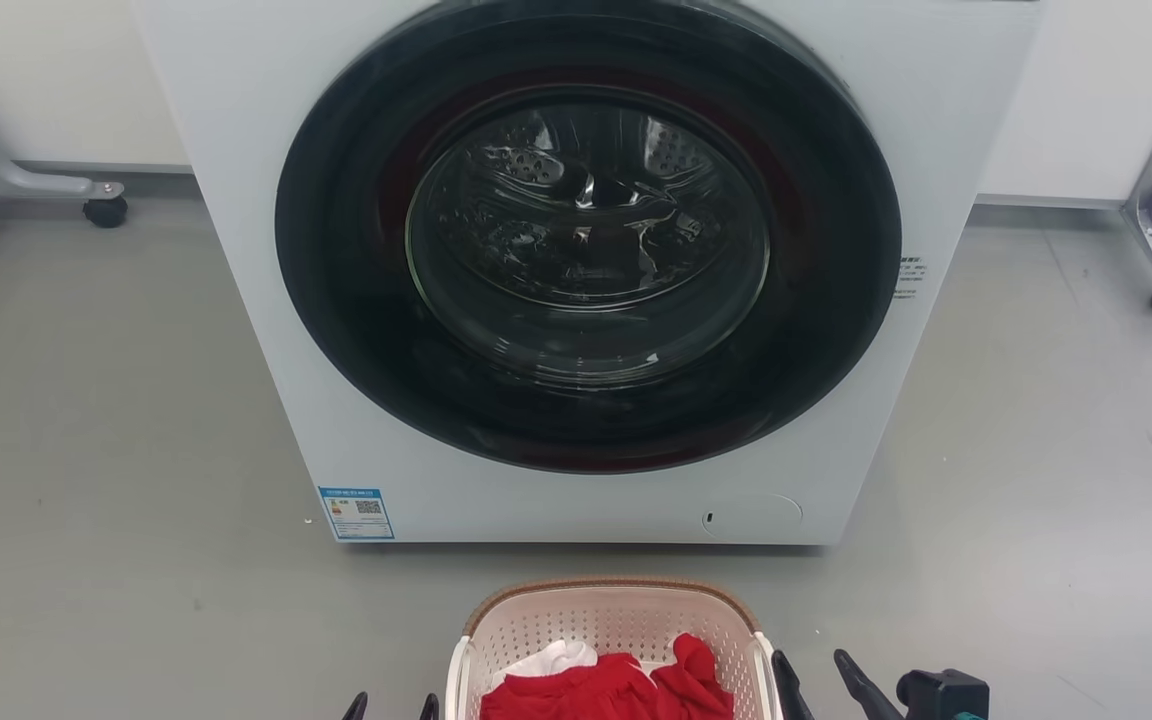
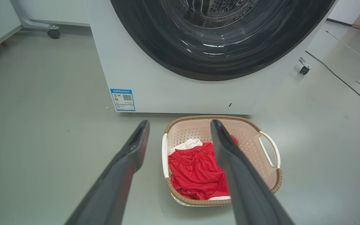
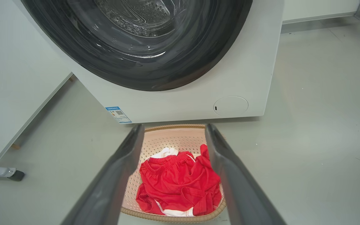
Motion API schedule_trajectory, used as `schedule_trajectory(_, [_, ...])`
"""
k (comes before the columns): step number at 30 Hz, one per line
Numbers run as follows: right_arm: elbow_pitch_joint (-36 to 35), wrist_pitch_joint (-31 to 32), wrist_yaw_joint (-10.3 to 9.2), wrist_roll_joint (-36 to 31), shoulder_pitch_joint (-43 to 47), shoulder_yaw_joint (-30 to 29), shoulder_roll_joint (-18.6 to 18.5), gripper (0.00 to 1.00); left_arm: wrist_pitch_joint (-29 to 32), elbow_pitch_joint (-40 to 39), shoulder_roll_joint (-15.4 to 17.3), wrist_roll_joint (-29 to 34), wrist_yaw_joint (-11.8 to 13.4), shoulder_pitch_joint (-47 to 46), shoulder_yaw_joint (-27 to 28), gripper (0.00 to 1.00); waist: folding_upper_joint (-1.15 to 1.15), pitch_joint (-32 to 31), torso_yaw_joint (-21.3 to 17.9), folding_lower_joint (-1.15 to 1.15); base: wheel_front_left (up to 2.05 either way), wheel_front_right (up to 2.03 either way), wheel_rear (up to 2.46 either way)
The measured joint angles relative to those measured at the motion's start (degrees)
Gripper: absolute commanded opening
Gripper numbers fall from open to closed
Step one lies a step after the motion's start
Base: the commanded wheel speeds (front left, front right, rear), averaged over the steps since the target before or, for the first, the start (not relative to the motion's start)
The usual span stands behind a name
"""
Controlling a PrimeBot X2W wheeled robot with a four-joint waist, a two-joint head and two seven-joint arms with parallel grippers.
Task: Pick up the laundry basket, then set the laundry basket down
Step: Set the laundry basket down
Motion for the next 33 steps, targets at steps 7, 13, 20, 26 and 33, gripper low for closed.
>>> schedule_trajectory(7, [-5.99,0.00,-0.01,-6.50,5.65,-7.13,-0.01,1.00,0.00,-6.44,-0.51,4.64,0.00,4.76,4.25,1.00,0.01,-0.72,-0.22,0.00,0.00,0.00,0.00])
schedule_trajectory(13, [-10.49,0.00,-0.01,-11.43,10.35,-14.08,1.45,1.00,0.00,-10.67,-1.80,7.30,0.01,8.30,9.11,1.00,0.01,-0.84,-0.38,0.01,0.00,0.00,0.00])
schedule_trajectory(20, [-15.38,0.00,-0.01,-17.24,14.86,-20.31,3.57,1.00,0.00,-14.86,-2.61,10.40,0.01,11.15,13.55,1.00,0.01,-0.71,-0.53,0.01,0.00,0.00,0.00])
schedule_trajectory(26, [-19.28,0.00,-0.01,-21.15,18.12,-22.69,4.56,1.00,0.00,-17.84,-3.23,13.05,0.01,13.29,15.73,1.00,0.01,-0.54,-0.74,0.01,0.00,0.00,0.00])
schedule_trajectory(33, [-23.27,0.00,-0.01,-24.64,19.81,-24.97,5.28,1.00,0.00,-20.60,-3.80,15.19,0.01,14.43,16.53,1.00,0.01,-0.33,-0.97,0.00,0.00,0.00,0.00])
